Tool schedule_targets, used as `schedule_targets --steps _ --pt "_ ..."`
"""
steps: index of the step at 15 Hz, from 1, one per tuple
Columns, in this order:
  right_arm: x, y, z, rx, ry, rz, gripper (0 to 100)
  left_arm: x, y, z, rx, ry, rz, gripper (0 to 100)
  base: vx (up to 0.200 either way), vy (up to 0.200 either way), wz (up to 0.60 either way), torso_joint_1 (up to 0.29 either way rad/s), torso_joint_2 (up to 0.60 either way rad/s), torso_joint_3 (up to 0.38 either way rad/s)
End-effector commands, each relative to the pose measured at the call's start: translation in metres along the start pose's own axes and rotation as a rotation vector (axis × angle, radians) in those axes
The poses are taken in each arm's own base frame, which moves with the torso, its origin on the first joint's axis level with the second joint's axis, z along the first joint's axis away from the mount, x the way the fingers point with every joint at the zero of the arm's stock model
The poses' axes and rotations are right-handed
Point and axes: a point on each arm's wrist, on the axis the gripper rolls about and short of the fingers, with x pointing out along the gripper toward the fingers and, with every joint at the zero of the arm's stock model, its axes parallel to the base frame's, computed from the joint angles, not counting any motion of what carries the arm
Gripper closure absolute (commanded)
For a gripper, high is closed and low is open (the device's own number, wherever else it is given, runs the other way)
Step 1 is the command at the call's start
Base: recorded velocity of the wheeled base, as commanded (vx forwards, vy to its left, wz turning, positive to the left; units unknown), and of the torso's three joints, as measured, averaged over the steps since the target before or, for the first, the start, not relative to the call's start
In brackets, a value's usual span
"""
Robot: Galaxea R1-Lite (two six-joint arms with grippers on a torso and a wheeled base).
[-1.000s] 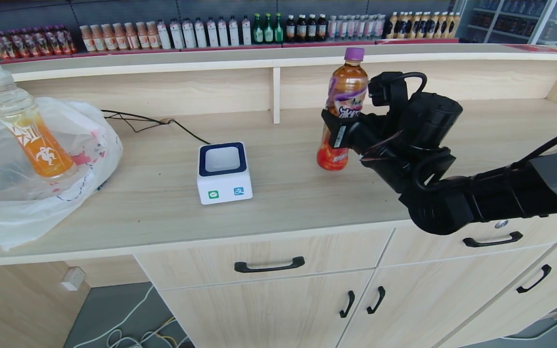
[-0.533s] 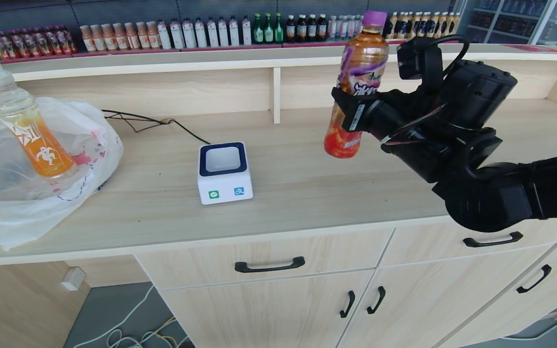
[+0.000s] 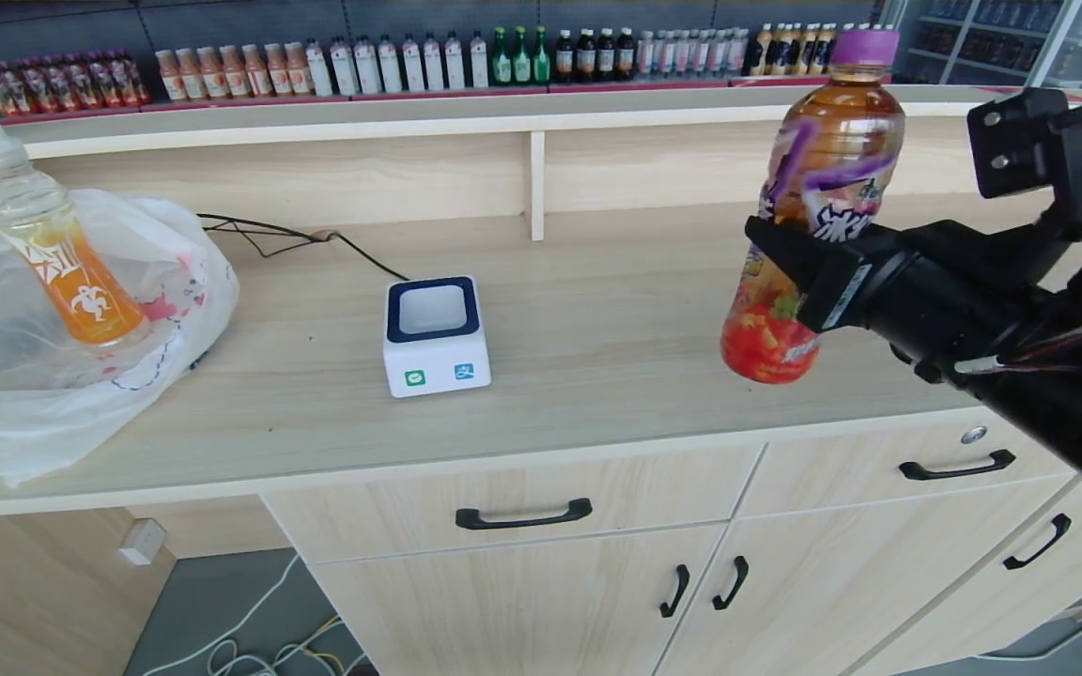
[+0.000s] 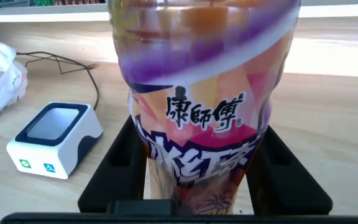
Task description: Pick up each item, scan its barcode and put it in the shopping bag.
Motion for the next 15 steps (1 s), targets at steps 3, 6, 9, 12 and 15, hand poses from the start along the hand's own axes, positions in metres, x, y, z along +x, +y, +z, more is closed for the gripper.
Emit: schedule_targets --steps 3,6,9,12,15 --pt "-0.08 -0.009 0.016 0.014 -0.052 0.001 100 0.0 0.0 0.0 0.0 0.001 0.001 0 0.0 0.0 0.0 0.0 0.0 0.0" --pt "-0.098 -0.011 0.013 0.041 -0.049 0.001 100 0.0 0.0 0.0 0.0 0.001 0.001 0 0.0 0.0 0.0 0.0 0.0 0.0" --pt "-0.116 -0.013 0.02 0.045 -0.092 0.0 100 0.0 0.0 0.0 0.0 0.001 0.001 0 0.0 0.0 0.0 0.0 0.0 0.0" --pt "-0.121 -0.011 0.021 0.042 -0.104 0.048 100 0.0 0.0 0.0 0.0 0.001 0.001 0 0.0 0.0 0.0 0.0 0.0 0.0" --pt "-0.126 0.004 0.017 0.025 -0.089 0.156 100 0.0 0.0 0.0 0.0 0.001 -0.001 0 0.0 0.0 0.0 0.0 0.0 0.0"
